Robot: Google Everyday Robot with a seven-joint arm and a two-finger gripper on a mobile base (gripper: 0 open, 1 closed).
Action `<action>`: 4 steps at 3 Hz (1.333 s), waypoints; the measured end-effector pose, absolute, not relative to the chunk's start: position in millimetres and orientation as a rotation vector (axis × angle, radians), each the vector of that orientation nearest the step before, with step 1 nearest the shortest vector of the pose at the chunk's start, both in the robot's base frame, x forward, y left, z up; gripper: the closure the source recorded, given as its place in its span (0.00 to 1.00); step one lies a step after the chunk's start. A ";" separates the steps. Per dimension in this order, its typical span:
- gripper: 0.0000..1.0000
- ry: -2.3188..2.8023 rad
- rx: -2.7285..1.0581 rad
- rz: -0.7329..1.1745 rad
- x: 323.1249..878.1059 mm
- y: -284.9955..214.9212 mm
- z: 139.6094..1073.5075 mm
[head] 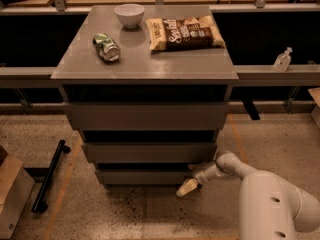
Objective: Open bottom drawer
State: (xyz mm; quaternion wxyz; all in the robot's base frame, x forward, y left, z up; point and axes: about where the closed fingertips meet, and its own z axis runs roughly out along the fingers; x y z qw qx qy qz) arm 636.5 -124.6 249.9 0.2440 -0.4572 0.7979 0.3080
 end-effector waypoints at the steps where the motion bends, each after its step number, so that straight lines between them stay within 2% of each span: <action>1: 0.00 2.172 -1.227 0.850 650.7 -122.5 238.4; 2: 0.17 2.179 -1.212 0.881 651.1 -119.5 225.9; 4: 0.63 2.201 -1.197 0.913 639.5 -121.0 223.4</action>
Offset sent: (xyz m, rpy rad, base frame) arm 0.0191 0.0019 -0.0365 0.0470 0.0402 -0.0250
